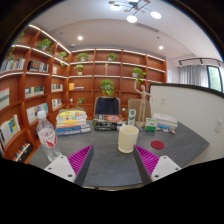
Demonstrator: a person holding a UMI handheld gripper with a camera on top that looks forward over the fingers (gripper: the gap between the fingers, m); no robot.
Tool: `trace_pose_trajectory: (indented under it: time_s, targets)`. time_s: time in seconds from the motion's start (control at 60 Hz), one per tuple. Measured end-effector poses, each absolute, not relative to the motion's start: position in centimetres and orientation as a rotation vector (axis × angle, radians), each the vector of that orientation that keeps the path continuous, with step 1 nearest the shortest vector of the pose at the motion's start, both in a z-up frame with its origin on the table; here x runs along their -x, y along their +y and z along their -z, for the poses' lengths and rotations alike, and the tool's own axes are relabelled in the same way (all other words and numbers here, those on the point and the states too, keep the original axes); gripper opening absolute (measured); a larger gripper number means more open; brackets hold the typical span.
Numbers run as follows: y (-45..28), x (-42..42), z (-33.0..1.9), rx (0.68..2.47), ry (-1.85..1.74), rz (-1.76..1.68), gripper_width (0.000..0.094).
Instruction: Pour water
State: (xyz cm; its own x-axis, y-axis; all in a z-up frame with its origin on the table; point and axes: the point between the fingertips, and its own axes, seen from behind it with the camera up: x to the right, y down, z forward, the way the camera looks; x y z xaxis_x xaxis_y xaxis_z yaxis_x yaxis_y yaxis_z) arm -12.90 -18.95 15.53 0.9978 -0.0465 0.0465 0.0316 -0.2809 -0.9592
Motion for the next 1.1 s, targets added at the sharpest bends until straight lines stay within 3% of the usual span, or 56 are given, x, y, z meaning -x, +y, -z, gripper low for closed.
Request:
trace_pose_trajectory:
  time_s: [0.1,0.117,0.15,0.183,0.35,0.717,0.933,0.983,1.083,1.1]
  targets:
    - [-20.3,15.5,-13.2,1.822,0.044,0.050,0.0843]
    - [-18.7,14.4,-15.2,1.825,0.042,0.044,0.0843]
    - [-20.6,17.5,-12.0,1.819,0.046,0.020,0.0842]
    - [-21.0,19.4,-11.0,1.818,0.038,-0.007,0.0841]
    - [-21.0,27.8,-8.4,1.812,-0.075,-0.098,0.0849]
    - [-14.3,36.8,-11.7,1.703,-0.134,-0.193,0.0849]
    - [-11.2,38.4,-10.9,1.716,-0.163,-0.163,0.0843]
    - [-10.6,38.1,-10.5,1.718,-0.159,-0.146,0.0802]
    - [-9.8,36.9,-10.6,1.715,-0.136,-0.078,0.0547]
    - [-10.1,36.7,-10.5,1.712,-0.141,-0.078,0.0548]
